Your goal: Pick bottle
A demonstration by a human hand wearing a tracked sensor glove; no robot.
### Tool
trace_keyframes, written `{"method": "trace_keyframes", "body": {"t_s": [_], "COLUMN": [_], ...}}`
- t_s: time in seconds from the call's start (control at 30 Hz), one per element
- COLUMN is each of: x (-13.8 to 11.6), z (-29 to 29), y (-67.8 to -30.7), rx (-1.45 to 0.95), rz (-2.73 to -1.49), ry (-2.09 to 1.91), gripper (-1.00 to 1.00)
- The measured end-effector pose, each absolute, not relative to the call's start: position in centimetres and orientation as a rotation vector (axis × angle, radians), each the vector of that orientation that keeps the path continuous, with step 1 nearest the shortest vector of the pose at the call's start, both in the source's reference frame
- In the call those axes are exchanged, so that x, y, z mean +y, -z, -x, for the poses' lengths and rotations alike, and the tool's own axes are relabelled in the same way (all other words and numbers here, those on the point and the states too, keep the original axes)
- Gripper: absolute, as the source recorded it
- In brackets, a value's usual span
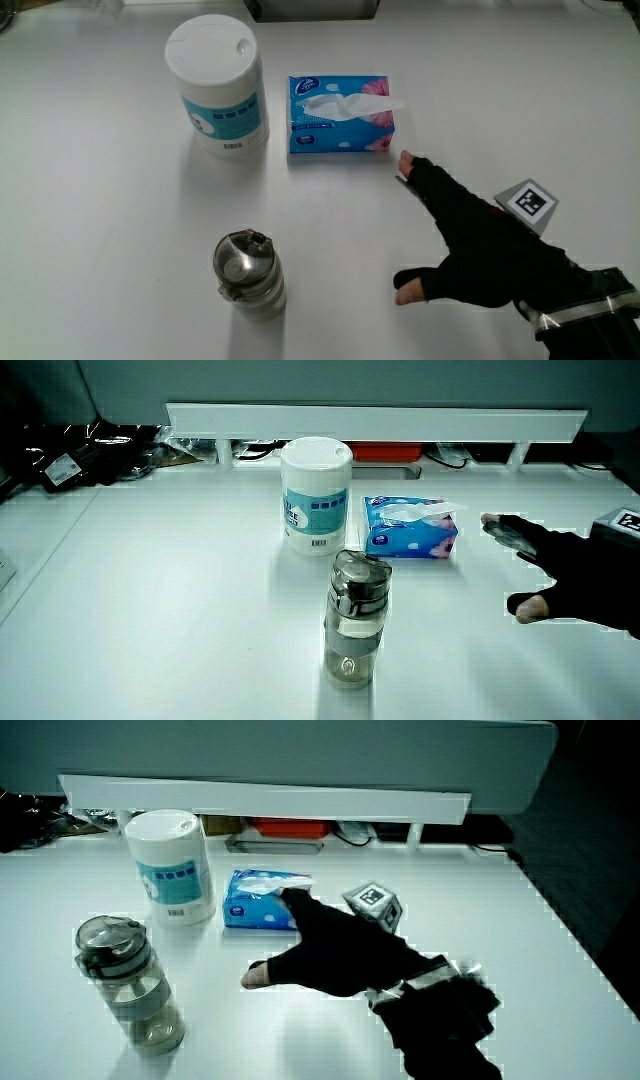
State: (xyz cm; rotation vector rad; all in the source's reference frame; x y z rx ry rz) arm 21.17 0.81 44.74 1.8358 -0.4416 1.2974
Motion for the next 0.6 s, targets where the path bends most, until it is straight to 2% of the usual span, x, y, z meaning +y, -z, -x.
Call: {"method": "trace_keyframes", "body": {"t_s": [0.3,0.6], "x": [1.7,2.6], "z": [-17.0,-13.3], "y": [-45.4,-47.8], "rx": [-0.417,-0.477], "rz": [-1.704,-1.645], "ry": [-1.286,-1.258], "gripper": [0.00,0.00]}}
